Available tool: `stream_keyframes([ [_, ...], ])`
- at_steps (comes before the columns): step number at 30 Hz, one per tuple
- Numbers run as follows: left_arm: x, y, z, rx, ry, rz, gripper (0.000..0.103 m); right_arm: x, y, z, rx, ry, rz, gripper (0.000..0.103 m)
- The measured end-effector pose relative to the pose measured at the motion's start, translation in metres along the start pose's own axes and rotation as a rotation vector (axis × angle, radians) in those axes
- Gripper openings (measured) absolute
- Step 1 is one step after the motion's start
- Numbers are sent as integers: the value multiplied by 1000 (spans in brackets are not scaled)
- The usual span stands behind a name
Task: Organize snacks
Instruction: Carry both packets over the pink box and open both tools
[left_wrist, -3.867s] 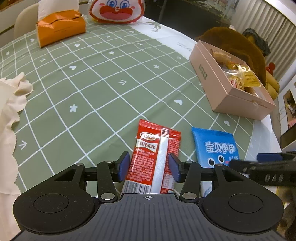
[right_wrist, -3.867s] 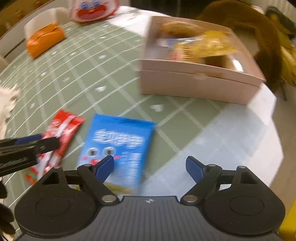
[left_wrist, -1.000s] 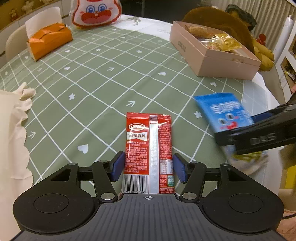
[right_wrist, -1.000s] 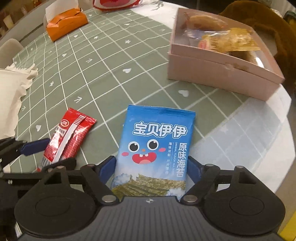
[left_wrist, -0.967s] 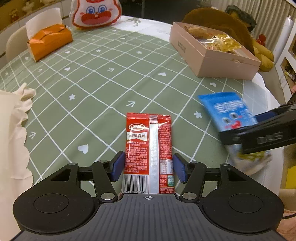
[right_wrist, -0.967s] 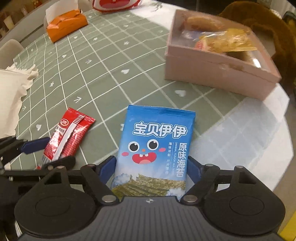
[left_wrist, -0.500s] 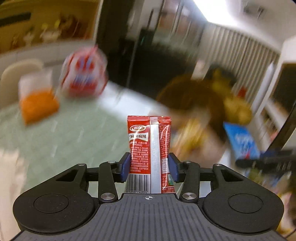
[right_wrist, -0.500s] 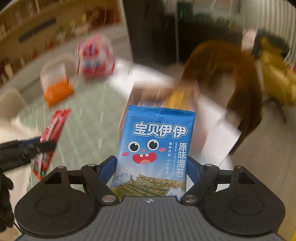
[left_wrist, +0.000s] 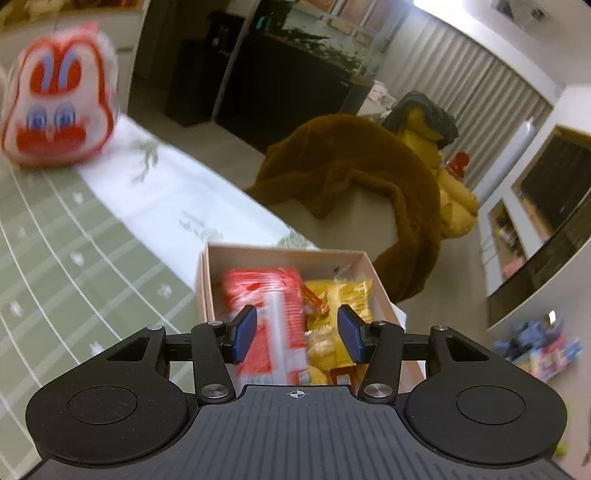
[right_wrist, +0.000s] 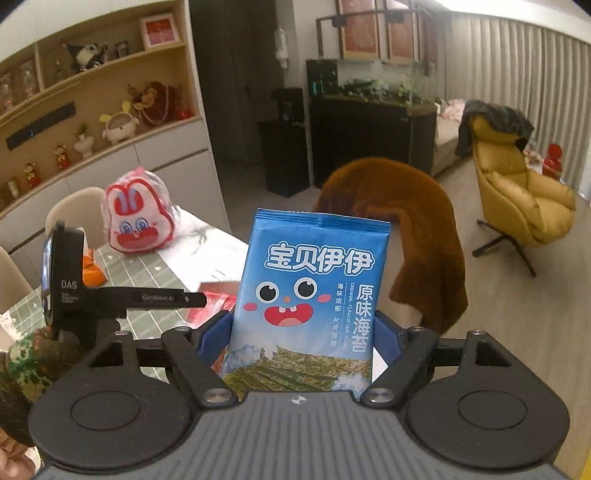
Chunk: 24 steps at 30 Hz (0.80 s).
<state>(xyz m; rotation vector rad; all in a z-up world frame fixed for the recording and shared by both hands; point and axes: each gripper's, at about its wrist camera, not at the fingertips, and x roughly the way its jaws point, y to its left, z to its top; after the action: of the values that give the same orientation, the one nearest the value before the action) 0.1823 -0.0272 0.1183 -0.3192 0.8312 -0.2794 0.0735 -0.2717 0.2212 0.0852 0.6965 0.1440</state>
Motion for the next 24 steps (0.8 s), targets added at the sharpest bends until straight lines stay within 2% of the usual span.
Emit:
stream_keyframes([
  [4,-12,19,-11,-35,-47,-17,54,25,-3,-1,11,50,-16,80],
  [8,-34,38,-22,-78,-94,1,54,47,15,12,-3,47,31,80],
  [10,-40,44,-23,-94,-100,17,54,65,29,25,-6,42,64,83],
  [12,-45,48,-29,-90,-92,35,54,91,42,35,-18,72,91,87],
  [17,-54,62,-62,-67,-45,71,54,132,60,32,-38,161,-38,87],
  [21,-58,71,-89,-86,-7,83,54,138,53,12,6,181,3,87],
  [24,-61,69,-104,-105,12,90,54,146,55,17,-20,158,33,87],
])
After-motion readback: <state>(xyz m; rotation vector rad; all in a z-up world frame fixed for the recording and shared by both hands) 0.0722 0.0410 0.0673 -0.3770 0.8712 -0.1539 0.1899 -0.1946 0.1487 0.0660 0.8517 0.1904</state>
